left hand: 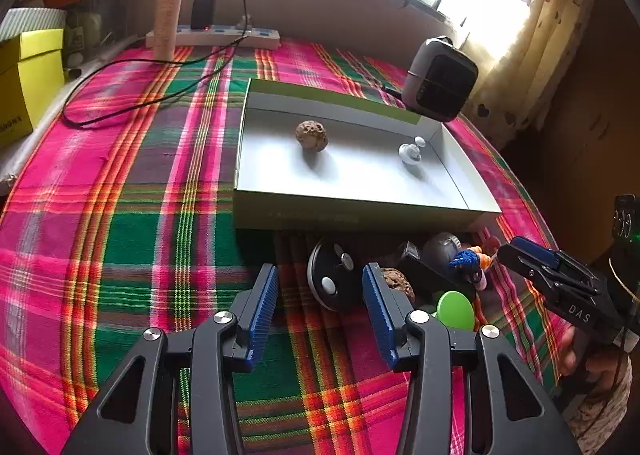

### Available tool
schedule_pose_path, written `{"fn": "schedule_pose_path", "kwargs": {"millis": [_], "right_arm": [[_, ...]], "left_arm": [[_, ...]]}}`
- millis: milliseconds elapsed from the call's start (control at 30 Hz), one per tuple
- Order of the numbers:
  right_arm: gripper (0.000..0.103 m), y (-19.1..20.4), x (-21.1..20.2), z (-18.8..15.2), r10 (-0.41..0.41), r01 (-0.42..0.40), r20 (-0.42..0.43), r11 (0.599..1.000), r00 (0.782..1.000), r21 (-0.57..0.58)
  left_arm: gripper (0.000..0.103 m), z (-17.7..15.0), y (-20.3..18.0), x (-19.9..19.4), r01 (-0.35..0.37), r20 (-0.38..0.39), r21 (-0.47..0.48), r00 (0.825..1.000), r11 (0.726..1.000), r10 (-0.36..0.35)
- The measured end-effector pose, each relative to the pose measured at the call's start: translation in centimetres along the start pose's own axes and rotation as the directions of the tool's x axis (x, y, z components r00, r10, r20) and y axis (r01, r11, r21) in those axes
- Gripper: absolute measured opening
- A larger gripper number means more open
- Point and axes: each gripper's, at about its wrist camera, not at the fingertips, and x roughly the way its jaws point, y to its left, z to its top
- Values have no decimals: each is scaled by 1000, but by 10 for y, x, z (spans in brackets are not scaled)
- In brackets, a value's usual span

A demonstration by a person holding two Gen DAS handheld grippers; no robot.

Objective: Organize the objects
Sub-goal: 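Grasp the black round puck with the left gripper while the right grasps the pink clip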

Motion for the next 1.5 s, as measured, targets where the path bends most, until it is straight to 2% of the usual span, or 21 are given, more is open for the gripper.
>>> {"fn": "schedule_pose_path", "kwargs": {"millis": [333,567,833,967,1267,1500], "right_arm": [[49,7,12,5,-2,3,-15,999,1000,39],[49,7,19,5,-37,39,-33,998,999,57],[49,2,6,-5,-92,92,-47,996,995,9],[49,-9,-1,-9,-128,129,-48,991,991,21],[49,-4,8,-6,-90,91,-47,996,995,14],[49,-3,16,-2,-115,115,-52,993,992,4]], "left_arm": [[43,0,-2,6,9,-19,0,1000,1000,-9],[43,0,0,8,5,-28,-4,1000,1000,-5],[43,0,0,9,6,-28,-4,1000,1000,-7],[43,0,0,10,5,-28,-5,1000,1000,-5],[43,0,-1,11,0,-31,-3,1000,1000,0],[43,2,-1,13,-13,-31,-2,999,1000,13]]}}
